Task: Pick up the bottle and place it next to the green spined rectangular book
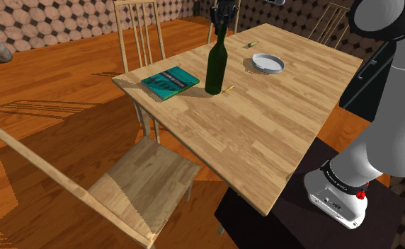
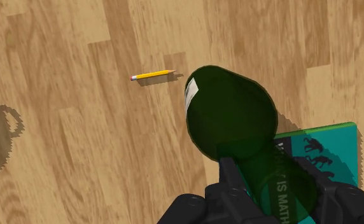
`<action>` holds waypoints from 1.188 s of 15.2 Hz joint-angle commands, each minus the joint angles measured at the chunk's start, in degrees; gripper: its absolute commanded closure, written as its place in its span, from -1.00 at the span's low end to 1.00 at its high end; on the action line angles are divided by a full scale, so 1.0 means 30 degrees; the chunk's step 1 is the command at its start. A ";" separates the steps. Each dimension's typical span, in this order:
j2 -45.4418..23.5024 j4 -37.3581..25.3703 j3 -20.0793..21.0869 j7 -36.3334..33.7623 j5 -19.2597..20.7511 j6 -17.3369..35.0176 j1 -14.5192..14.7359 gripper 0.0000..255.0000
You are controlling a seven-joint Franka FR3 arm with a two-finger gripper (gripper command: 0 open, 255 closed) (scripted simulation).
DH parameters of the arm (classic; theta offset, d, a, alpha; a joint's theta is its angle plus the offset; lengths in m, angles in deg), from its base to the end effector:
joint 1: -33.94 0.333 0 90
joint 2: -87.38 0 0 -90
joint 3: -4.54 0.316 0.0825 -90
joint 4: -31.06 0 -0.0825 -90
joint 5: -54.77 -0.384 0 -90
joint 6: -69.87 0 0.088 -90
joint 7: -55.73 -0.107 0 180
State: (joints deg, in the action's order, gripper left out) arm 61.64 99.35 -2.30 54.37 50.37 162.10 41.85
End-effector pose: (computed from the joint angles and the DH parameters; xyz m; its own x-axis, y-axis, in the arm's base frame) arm 0.6836 0.0389 0.5290 0.9996 0.0022 -0.0291 0.0015 -0.9997 -0.0242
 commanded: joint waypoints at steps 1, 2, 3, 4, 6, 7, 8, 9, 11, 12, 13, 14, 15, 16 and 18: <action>0.0005 -0.0006 0.0000 0.0000 0.0000 0.0001 0.0000 -1.00; 0.0006 -0.0005 0.0000 0.0000 0.0000 0.0002 0.0000 -1.00; 0.0005 -0.0005 0.0000 0.0000 0.0000 0.0002 0.0000 -1.00; 0.0005 -0.0006 0.0000 0.0000 0.0000 0.0001 0.0000 -1.00; 0.0006 -0.0005 0.0000 0.0000 0.0000 0.0001 0.0000 -1.00; -0.0221 -0.1005 -0.0002 -0.0012 -0.0023 -0.0772 -0.0057 -1.00; -0.0517 -0.2124 -0.0001 -0.0025 -0.0054 -0.1594 -0.0125 -1.00; -0.0901 -0.3392 0.0002 -0.0039 -0.0097 -0.2479 -0.0207 -1.00; -0.1290 -0.4542 0.0012 -0.0056 -0.0138 -0.3240 -0.0289 -1.00; -0.1290 -0.4543 0.0012 -0.0056 -0.0138 -0.3240 -0.0289 -1.00; -0.1287 -0.4538 0.0013 -0.0056 -0.0137 -0.3238 -0.0289 -1.00; -0.1289 -0.4541 0.0013 -0.0056 -0.0137 -0.3240 -0.0289 -1.00; -0.1289 -0.4542 0.0013 -0.0056 -0.0138 -0.3240 -0.0289 -1.00; -0.1290 -0.4543 0.0013 -0.0056 -0.0138 -0.3240 -0.0289 -1.00; -0.1290 -0.4543 0.0013 -0.0056 -0.0138 -0.3240 -0.0289 -1.00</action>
